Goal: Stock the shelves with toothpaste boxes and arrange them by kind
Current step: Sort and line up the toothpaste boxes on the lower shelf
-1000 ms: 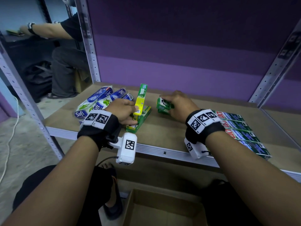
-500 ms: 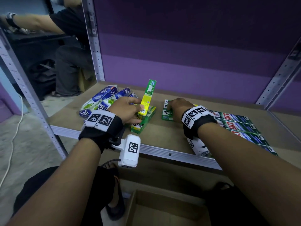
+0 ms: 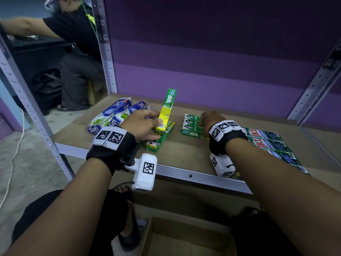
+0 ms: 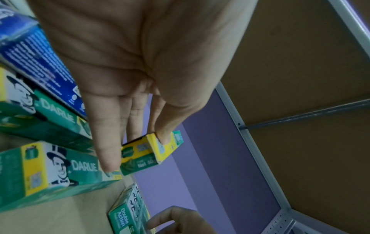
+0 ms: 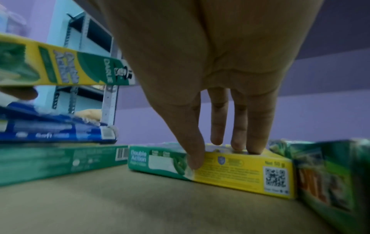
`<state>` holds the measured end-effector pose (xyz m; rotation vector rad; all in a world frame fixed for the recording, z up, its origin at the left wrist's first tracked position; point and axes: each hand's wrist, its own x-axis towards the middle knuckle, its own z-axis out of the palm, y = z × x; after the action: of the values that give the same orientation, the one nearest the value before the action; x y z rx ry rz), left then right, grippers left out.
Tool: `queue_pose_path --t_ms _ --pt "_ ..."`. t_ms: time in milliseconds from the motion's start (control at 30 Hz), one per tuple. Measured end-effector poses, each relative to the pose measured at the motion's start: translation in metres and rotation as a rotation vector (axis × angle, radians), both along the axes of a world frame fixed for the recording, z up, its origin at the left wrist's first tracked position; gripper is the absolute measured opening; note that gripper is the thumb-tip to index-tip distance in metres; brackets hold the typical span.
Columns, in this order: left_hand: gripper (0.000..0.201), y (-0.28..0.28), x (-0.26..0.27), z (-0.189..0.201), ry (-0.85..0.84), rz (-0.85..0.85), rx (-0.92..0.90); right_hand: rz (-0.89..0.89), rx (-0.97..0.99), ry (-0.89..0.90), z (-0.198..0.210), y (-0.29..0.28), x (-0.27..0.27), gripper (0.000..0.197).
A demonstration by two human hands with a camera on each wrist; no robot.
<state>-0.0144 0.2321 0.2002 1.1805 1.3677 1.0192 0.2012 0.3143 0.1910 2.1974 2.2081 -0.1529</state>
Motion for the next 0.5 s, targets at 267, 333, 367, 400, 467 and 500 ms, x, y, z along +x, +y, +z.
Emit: queue_pose_path --t_ms 267,333,367,400,467,500 --pt "0.035 -0.002 0.008 -0.002 -0.108 -0.041 0.024 -0.101 0.01 0.849 0.014 -0.021 0.019 0.016" --pt "0.036 -0.003 0.013 -0.003 -0.142 -0.061 0.047 -0.099 -0.014 1.109 0.014 -0.031 0.027 0.014" --pt "0.037 -0.003 0.015 -0.004 -0.148 -0.077 0.056 -0.083 -0.025 1.205 0.014 -0.035 0.03 0.012" --pt "0.037 -0.003 0.017 -0.004 -0.145 -0.097 0.067 -0.063 -0.037 1.287 0.016 -0.039 0.033 0.009" --pt "0.037 -0.004 0.021 -0.006 -0.125 -0.14 0.084 -0.043 -0.053 1.428 0.018 -0.044 0.04 0.013" --pt "0.036 -0.004 0.025 -0.006 -0.114 -0.159 0.091 -0.042 -0.054 1.487 0.02 -0.045 0.043 0.019"
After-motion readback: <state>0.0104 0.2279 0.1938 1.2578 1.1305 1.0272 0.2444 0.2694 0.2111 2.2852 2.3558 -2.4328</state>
